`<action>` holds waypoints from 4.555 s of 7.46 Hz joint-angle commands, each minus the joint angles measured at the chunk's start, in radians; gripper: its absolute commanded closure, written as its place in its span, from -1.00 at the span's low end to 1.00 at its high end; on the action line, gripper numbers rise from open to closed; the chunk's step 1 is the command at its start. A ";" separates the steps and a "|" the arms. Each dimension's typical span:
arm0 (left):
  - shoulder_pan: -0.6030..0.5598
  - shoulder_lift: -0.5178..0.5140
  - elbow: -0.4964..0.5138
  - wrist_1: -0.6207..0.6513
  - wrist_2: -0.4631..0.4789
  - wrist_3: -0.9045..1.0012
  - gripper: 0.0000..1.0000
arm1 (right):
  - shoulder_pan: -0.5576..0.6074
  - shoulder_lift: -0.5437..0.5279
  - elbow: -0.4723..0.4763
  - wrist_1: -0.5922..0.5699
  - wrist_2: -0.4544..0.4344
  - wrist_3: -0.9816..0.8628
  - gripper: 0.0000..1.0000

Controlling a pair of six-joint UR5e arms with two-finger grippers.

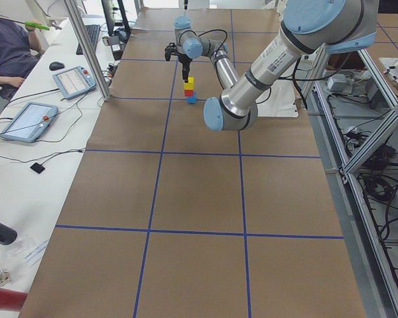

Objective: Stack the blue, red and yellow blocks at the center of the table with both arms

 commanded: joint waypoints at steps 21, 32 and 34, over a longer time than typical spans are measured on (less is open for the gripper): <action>-0.918 0.966 -0.060 -0.281 -0.272 1.159 -0.99 | 0.038 -0.069 0.056 -0.078 -0.001 0.011 -1.00; -0.917 0.966 -0.060 -0.282 -0.266 1.160 -0.99 | 0.040 -0.132 0.082 -0.070 -0.002 0.000 -1.00; -0.918 0.966 -0.058 -0.282 -0.265 1.162 -0.99 | 0.040 -0.158 0.115 -0.070 0.002 0.000 -1.00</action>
